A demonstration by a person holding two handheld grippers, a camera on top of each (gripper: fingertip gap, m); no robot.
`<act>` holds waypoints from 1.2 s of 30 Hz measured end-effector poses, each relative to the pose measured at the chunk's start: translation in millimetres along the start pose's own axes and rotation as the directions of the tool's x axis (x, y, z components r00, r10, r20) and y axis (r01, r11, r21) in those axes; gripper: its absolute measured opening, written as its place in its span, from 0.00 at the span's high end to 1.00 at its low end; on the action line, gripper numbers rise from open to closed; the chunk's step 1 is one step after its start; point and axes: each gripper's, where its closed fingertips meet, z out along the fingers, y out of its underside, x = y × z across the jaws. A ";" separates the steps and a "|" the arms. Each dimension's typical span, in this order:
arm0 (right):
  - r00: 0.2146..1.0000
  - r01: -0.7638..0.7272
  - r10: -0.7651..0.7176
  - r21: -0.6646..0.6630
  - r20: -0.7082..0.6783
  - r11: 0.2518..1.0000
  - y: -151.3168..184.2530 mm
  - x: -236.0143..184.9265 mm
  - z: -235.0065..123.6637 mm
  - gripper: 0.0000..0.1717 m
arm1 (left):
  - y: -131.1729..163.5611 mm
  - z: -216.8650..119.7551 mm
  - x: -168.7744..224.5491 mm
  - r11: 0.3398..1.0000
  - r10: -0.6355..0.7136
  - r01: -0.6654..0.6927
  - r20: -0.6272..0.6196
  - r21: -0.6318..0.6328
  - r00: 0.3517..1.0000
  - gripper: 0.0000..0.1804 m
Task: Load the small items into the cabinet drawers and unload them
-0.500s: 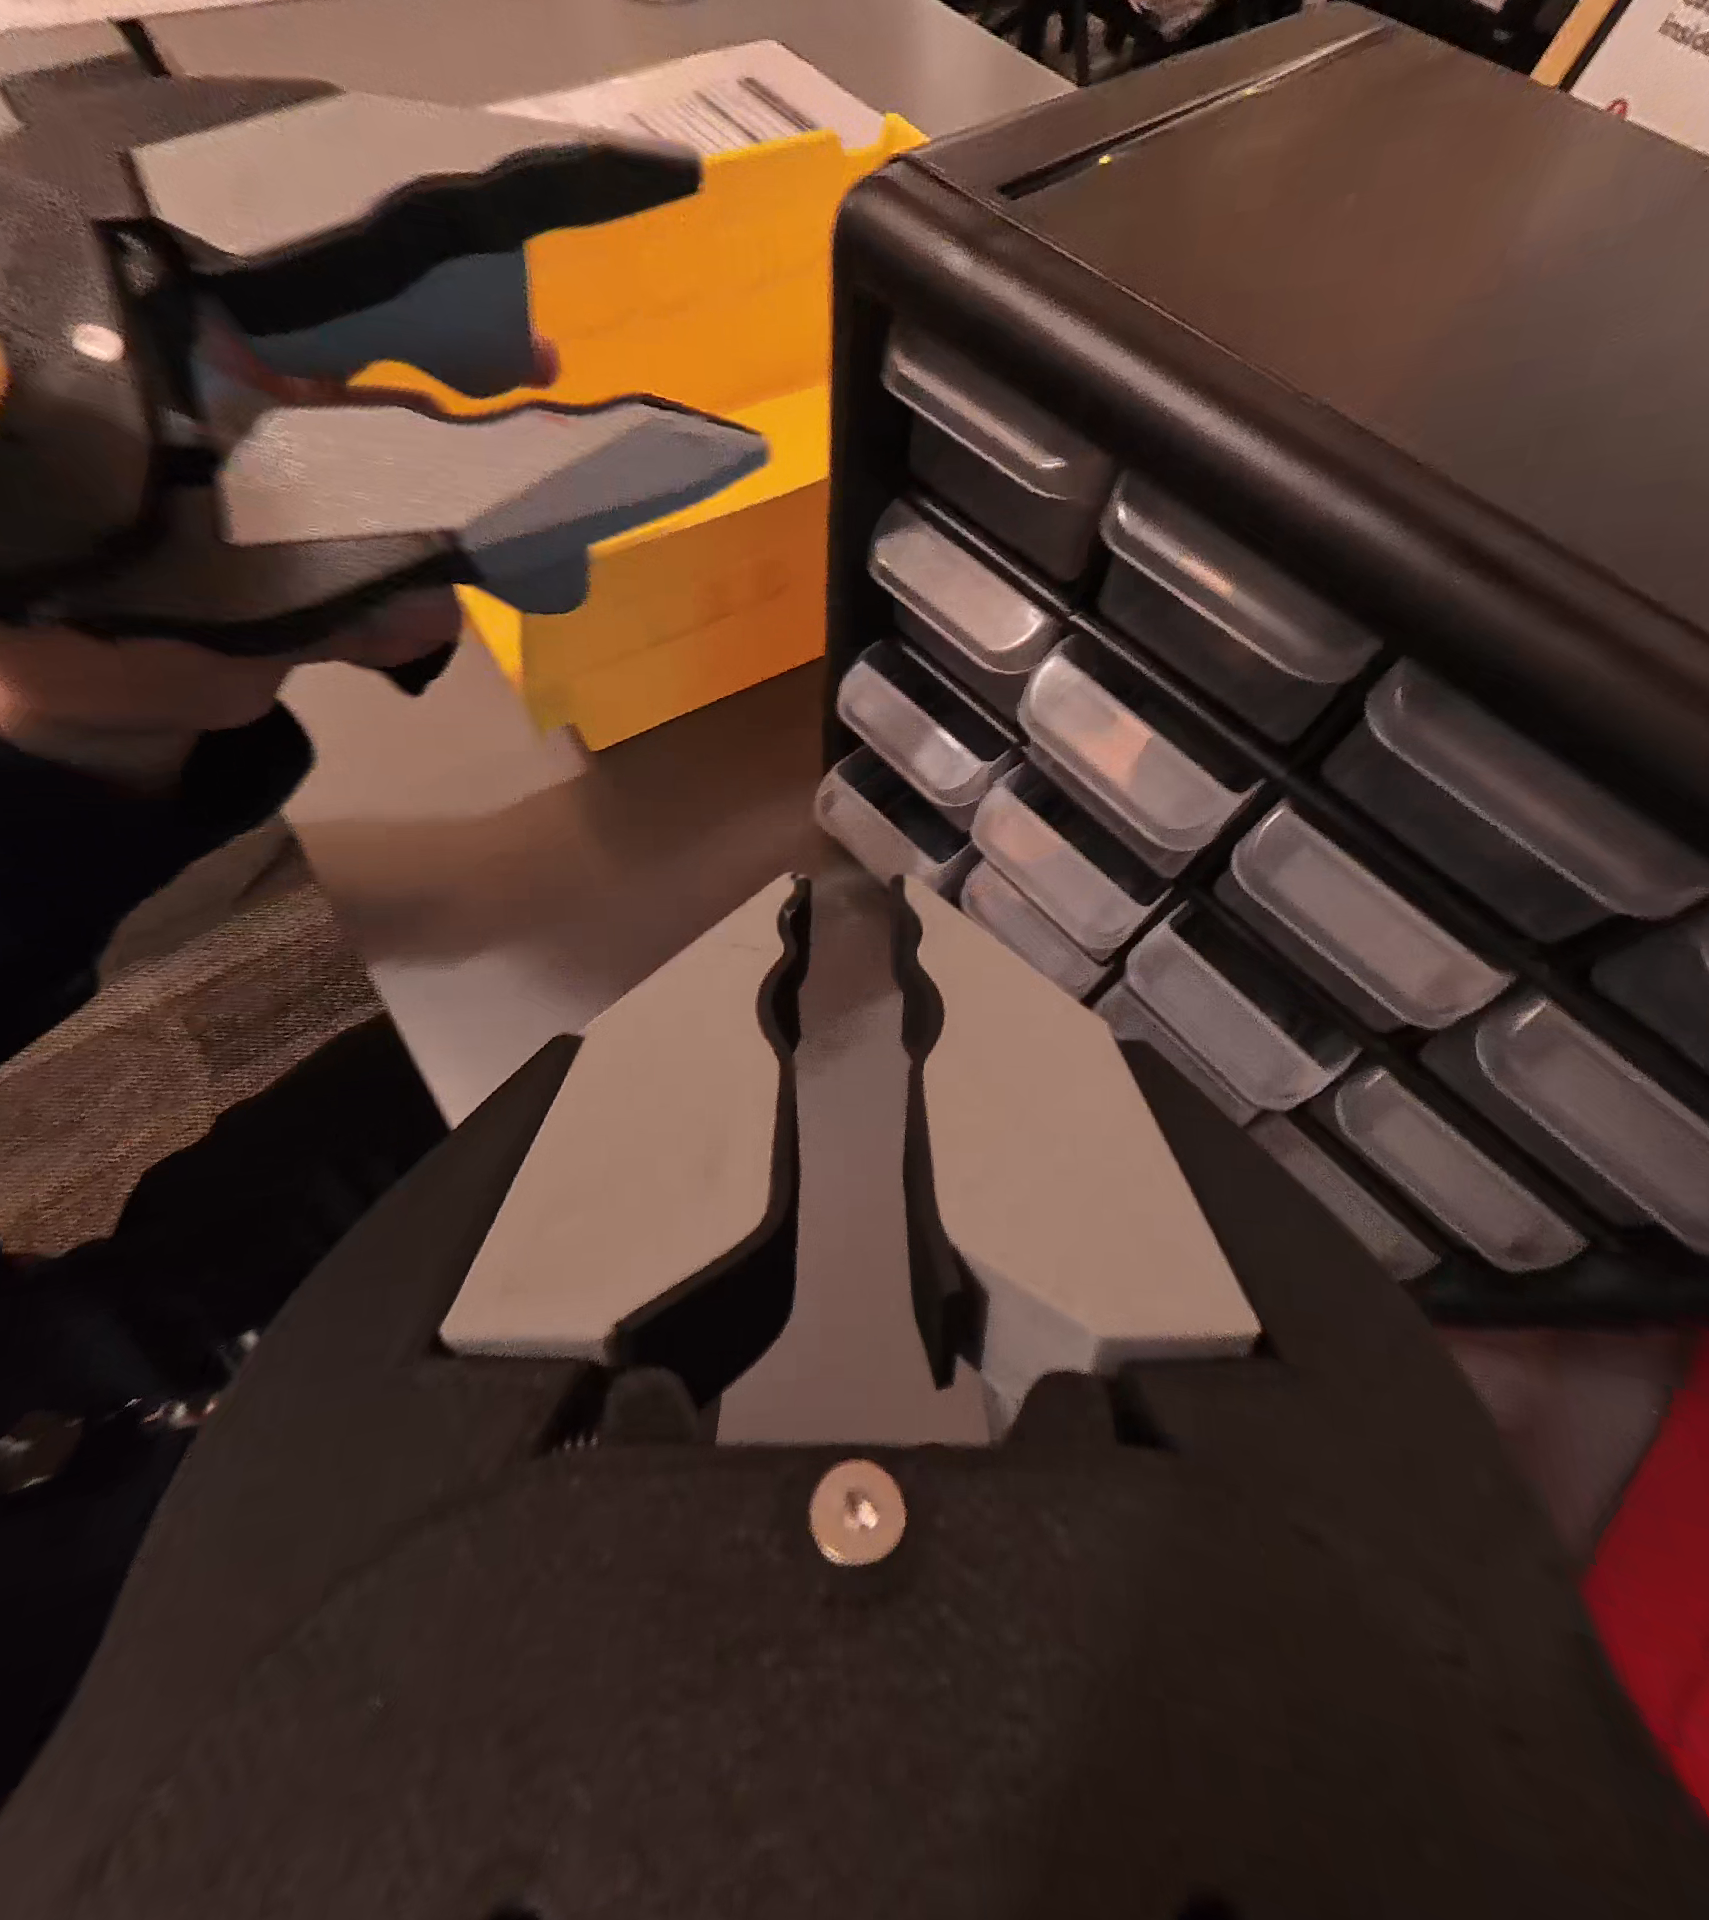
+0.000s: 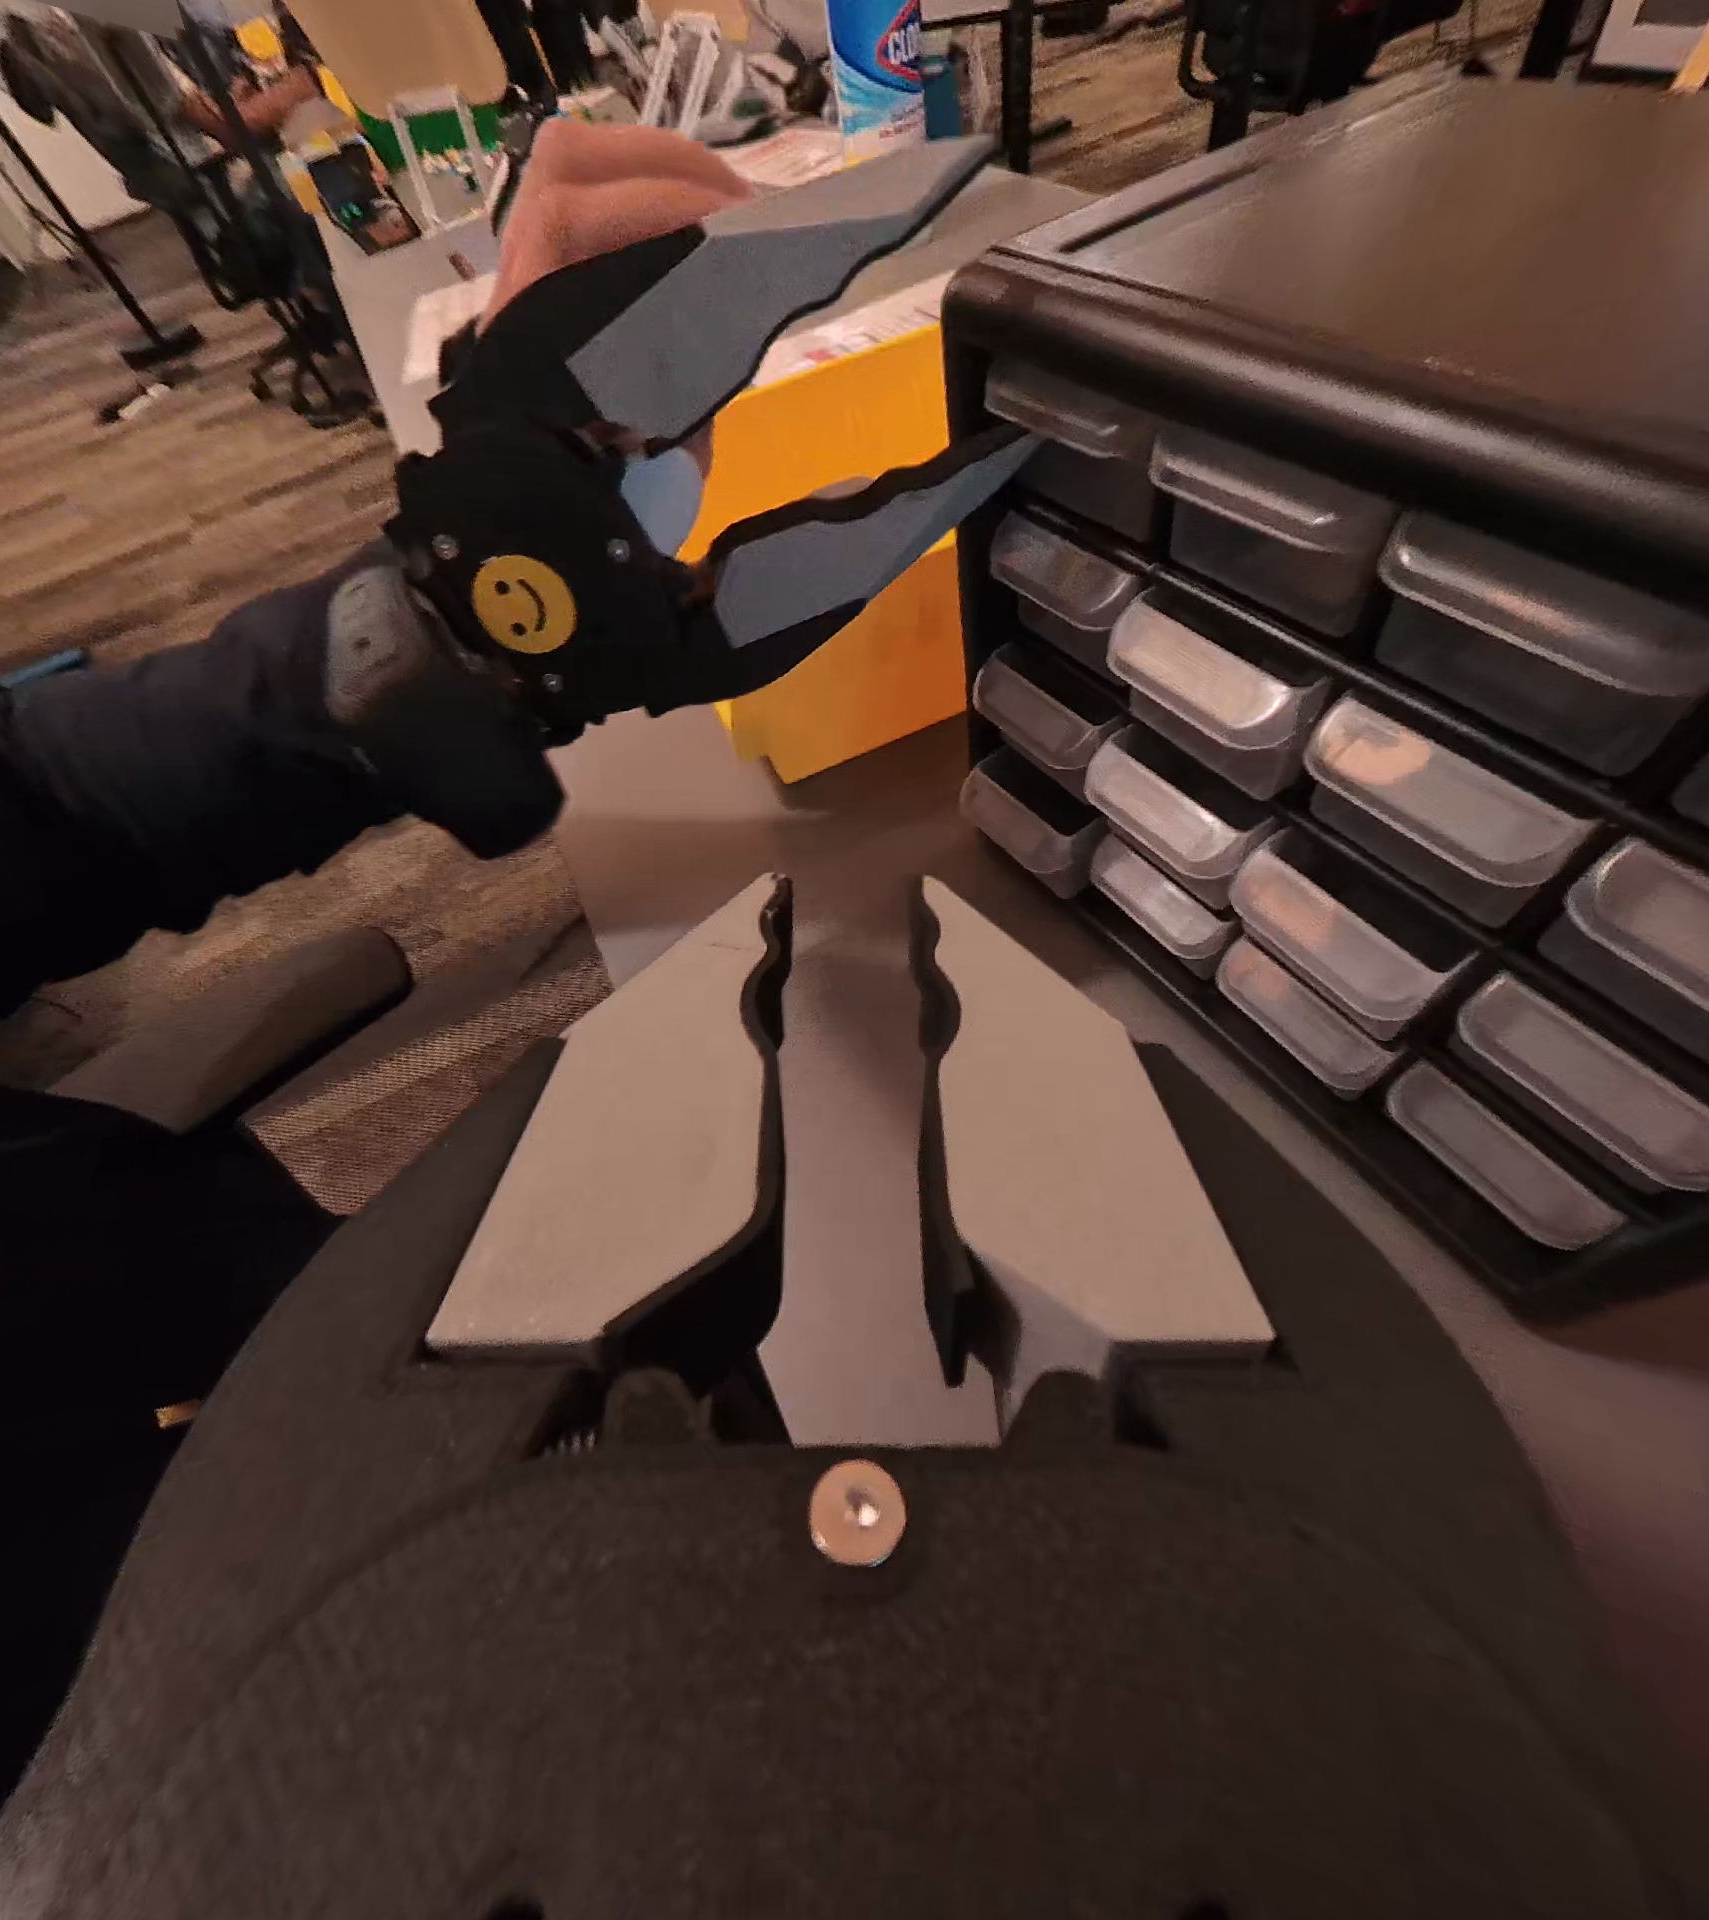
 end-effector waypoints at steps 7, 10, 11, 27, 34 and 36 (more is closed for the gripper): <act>0.999 0.002 -0.002 0.004 0.051 1.000 -1.1 -8.6 -13.2 0.86 | -13.4 6.2 3.7 0.969 0.244 -0.245 0.024 0.040 0.970 0.74; 0.998 -0.001 -0.001 0.024 0.068 1.000 -4.8 -11.9 -20.3 0.86 | -12.4 5.0 6.5 0.961 0.271 -0.273 0.045 0.032 0.961 0.79; 0.997 -0.004 0.002 0.024 0.071 1.000 -4.9 -12.4 -21.8 0.86 | -10.9 4.5 8.8 0.962 0.272 -0.273 0.038 0.026 0.961 0.82; 0.997 -0.006 0.002 0.056 0.076 0.998 -10.9 -19.3 -39.4 0.85 | -13.3 -13.3 18.0 0.965 0.264 -0.263 -0.023 0.006 0.964 0.98; 0.997 -0.003 -0.002 0.064 0.073 0.998 -12.0 -19.6 -44.4 0.85 | -16.5 -18.9 16.5 0.969 0.246 -0.246 -0.020 0.001 0.969 0.98; 0.997 -0.003 -0.002 0.064 0.072 0.998 -11.9 -19.2 -45.1 0.85 | -18.4 -23.5 15.6 0.973 0.233 -0.232 -0.020 0.003 0.972 0.98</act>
